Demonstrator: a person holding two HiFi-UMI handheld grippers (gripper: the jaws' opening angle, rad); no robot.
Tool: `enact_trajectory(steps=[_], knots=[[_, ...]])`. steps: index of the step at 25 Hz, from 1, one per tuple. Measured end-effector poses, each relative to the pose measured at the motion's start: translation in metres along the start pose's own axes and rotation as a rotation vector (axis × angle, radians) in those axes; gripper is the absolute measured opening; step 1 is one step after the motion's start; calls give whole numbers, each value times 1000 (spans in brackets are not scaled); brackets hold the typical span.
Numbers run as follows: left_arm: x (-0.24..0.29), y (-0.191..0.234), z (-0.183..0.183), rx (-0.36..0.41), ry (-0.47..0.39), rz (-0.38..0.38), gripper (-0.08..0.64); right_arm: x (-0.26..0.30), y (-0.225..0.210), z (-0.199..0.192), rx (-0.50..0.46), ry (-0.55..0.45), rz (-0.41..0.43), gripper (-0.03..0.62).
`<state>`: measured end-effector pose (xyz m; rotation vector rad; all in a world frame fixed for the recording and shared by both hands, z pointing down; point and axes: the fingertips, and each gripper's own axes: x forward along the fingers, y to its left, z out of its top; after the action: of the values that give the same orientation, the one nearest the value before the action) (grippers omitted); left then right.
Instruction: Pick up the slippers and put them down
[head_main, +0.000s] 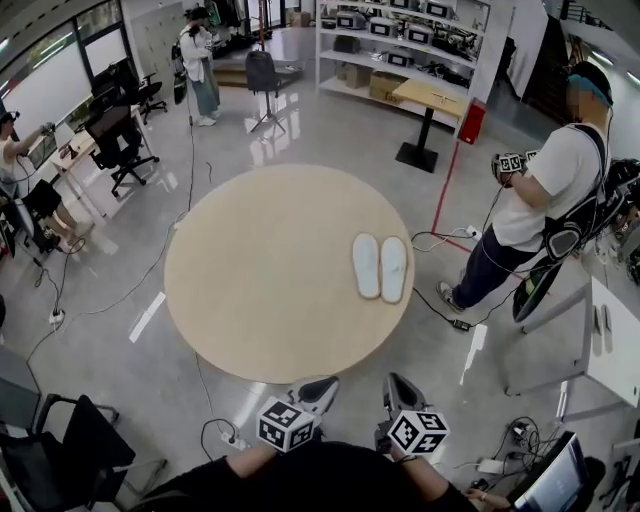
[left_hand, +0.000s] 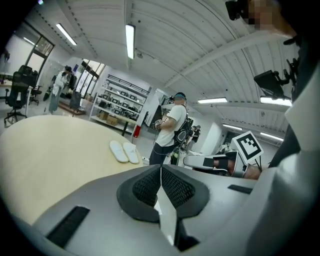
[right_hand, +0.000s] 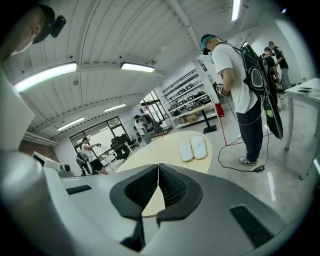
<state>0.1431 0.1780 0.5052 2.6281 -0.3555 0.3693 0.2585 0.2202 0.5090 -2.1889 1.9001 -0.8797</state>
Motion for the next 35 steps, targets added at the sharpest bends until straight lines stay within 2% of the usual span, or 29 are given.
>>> enact_trajectory(steps=[7, 11, 16, 20, 29, 35], knots=[[20, 84, 37, -1, 7, -24, 25, 82, 11, 16, 28, 12, -63, 15], [32, 109, 49, -19, 2, -30, 25, 105, 3, 23, 34, 10, -95, 15], [81, 130, 64, -12, 14, -29, 25, 149, -27, 36, 50, 28, -78, 15], [122, 144, 78, -17, 16, 29, 25, 187, -58, 54, 62, 51, -20, 15], [233, 150, 130, -96, -17, 181, 25, 247, -145, 128, 46, 103, 101, 15], [280, 159, 134, -119, -10, 258, 25, 272, -186, 140, 43, 129, 127, 15]])
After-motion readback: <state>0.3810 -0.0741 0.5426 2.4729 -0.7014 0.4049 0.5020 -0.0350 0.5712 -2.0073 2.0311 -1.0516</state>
